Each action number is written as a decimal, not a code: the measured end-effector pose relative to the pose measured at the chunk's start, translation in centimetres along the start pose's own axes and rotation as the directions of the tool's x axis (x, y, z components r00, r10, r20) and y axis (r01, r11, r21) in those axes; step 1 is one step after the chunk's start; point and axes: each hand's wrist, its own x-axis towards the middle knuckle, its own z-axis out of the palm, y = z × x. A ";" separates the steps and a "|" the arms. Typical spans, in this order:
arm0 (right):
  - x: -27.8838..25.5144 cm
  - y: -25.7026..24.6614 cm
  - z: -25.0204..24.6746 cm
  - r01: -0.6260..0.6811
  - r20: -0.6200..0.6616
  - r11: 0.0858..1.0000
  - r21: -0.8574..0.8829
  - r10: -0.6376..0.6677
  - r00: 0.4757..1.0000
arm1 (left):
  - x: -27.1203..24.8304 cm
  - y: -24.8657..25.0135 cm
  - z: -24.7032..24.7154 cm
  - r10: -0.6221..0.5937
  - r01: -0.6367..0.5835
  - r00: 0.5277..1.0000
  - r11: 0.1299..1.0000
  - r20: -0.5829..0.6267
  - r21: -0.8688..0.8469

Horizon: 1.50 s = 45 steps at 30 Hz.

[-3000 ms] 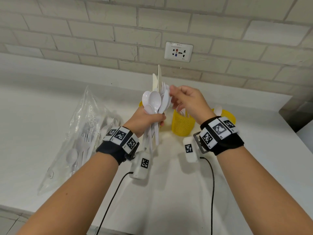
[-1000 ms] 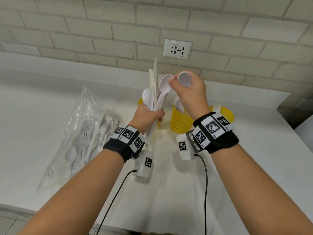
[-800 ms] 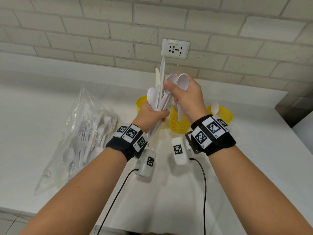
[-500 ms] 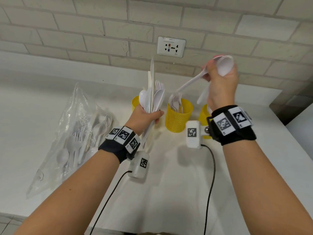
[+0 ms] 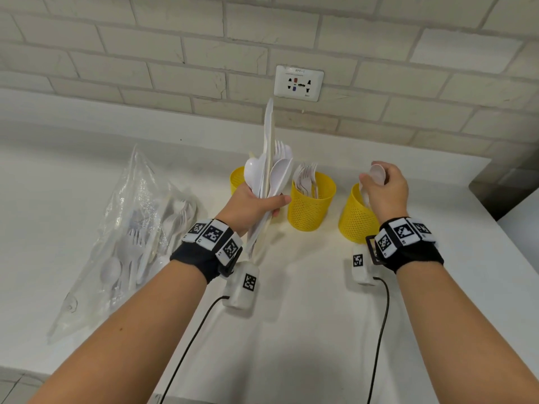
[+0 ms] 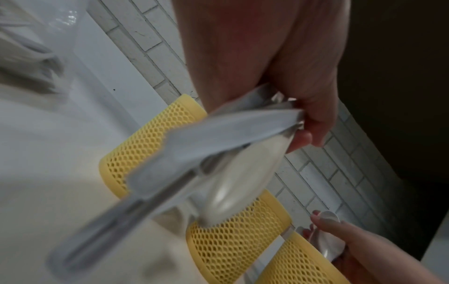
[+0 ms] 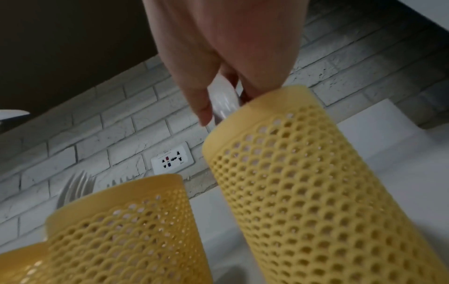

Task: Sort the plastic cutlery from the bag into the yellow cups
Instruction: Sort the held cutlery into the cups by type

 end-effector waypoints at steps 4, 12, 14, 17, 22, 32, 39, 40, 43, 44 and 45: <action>-0.9 -1.3 0.2 0.172 -0.039 0.981 -0.095 -0.176 0.984 | -0.1 -0.1 0.2 -0.004 0.004 1.000 0.999 -0.009 0.044; -5.0 -10.5 4.2 0.221 0.537 0.971 0.092 -0.235 0.810 | -0.5 0.4 1.2 0.031 -0.040 0.997 0.990 0.065 0.136; -5.3 -11.2 5.1 0.199 0.575 0.973 0.118 -0.231 0.785 | -0.7 0.5 1.3 0.035 -0.053 0.994 0.984 0.108 0.168; -5.4 -11.8 5.7 0.152 0.509 0.974 0.170 -0.219 0.833 | -1.0 0.6 1.3 0.023 -0.059 0.988 0.971 0.152 0.233; -5.0 -12.6 5.8 0.083 0.414 0.929 0.360 -0.239 0.878 | -1.3 0.2 1.0 -0.004 -0.033 0.990 0.967 0.143 0.252; -4.1 -15.4 3.0 -0.059 0.251 0.570 0.820 -0.264 0.931 | -1.7 0.7 0.4 -0.027 0.001 0.994 0.970 0.104 0.243; -5.0 -15.3 2.3 0.052 0.304 0.848 0.527 -0.245 0.921 | -1.3 0.6 -0.5 -0.019 0.012 1.000 0.970 0.025 0.243; -5.5 -15.0 2.7 0.105 0.368 0.930 0.353 -0.241 0.898 | -1.2 0.7 -0.5 -0.017 0.011 1.000 0.968 0.024 0.251; -6.8 -13.5 4.3 0.293 0.517 0.956 -0.019 -0.241 0.821 | -1.1 1.0 -0.5 -0.013 0.002 0.999 0.970 0.042 0.241; -7.0 -13.2 4.7 0.331 0.526 0.941 -0.070 -0.247 0.814 | -1.2 1.1 -0.5 -0.009 -0.001 0.999 0.973 0.046 0.229; -7.0 -13.1 4.9 0.345 0.524 0.934 -0.092 -0.249 0.814 | -1.2 1.1 -0.5 -0.007 -0.003 0.999 0.976 0.045 0.217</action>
